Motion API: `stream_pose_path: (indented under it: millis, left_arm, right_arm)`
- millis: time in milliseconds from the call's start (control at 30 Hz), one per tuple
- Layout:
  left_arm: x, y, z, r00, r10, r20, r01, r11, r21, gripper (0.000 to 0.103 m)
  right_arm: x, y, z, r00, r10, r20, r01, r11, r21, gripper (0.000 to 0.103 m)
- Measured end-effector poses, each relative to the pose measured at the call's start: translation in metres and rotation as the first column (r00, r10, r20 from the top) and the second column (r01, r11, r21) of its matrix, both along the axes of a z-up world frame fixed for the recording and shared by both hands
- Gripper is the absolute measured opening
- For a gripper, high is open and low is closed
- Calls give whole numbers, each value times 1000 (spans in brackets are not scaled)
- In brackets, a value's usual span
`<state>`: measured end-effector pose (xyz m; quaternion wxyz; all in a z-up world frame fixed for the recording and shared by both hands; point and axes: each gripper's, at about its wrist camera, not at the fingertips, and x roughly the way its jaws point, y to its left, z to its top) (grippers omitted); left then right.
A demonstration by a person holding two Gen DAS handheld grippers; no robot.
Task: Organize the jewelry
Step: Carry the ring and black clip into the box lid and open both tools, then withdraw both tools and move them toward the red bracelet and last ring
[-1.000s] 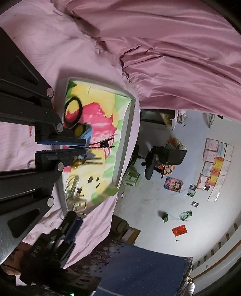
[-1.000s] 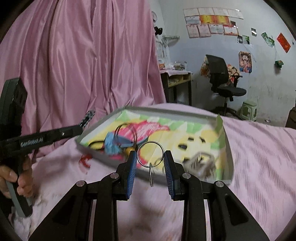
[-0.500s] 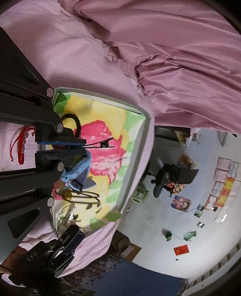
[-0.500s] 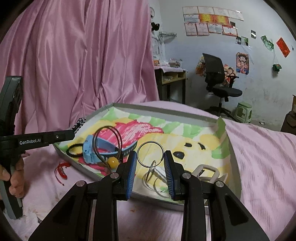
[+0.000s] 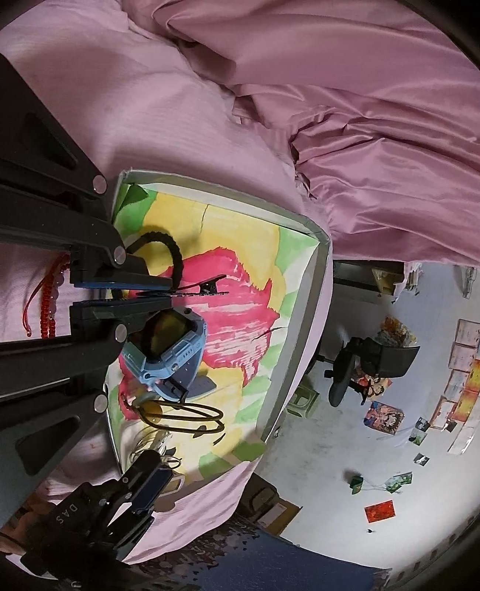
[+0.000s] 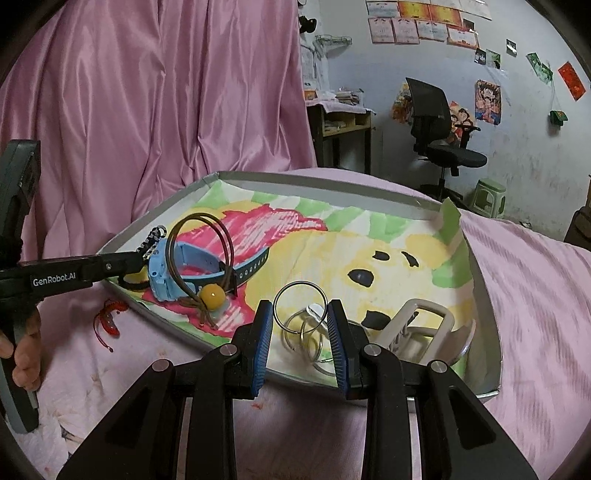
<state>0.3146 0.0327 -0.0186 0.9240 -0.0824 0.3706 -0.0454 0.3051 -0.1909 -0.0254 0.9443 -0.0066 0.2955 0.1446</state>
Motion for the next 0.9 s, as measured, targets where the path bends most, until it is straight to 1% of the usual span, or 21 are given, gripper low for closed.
stream_pose_path:
  millis: [300,367,433,467,500,533,600,633,700,733,767,800,833,900]
  left_arm:
    - [-1,-7,0,999,-35,-2,35,999,21,4]
    - [-2,-9,0,999,-41,-1,41,998,36,5]
    - [-3,-11,1,999,-51,3,51,998,38,9]
    - [-4,-11,1,998,-56,4,56,998,35,10]
    - [-5,-11,2,998,-66,8,66,997,30,15]
    - [-6,-11,2,997,-72,12,71,997,27,23]
    - [-8,-12,5,997,-70,26,69,997,33,32]
    - [-10,-12,6,997,-64,35,63,997,36,36]
    - [-13,-10,8,997,-55,44,54,998,32,39]
    - [-14,-9,10,997,-52,52,50,998,27,40]
    - [-16,-8,11,997,-49,59,48,999,23,41]
    - [-18,-6,13,997,-45,68,43,999,21,44]
    - [-22,-5,16,996,-39,81,38,999,22,52]
    - [-29,-4,22,994,-30,108,27,999,27,61]
  right_arm:
    - [2,0,-1,1000,2,-17,-2,1000,1,27]
    - [2,0,-1,1000,2,-19,-2,1000,4,27]
    - [1,0,-1,1000,3,-20,-3,1000,7,28]
    - [2,0,-1,1000,2,-18,-2,1000,5,32]
    - [1,0,-1,1000,3,-16,-3,1000,6,34]
    - [2,0,-1,1000,3,-14,-3,1000,6,37]
    - [1,1,0,1000,3,-3,-3,1000,7,37]
    - [-1,1,1,1000,1,4,-1,1000,8,37]
    - [-5,0,5,1000,-7,28,6,1000,15,37]
    - [-9,-1,8,999,-11,45,10,1000,20,39]
    - [-11,-1,10,998,-14,57,13,1000,24,44]
    - [-15,-2,13,997,-20,74,18,999,27,46]
    - [-19,-3,16,996,-24,91,22,999,33,50]
    - [-28,-5,23,991,-34,126,28,998,49,54]
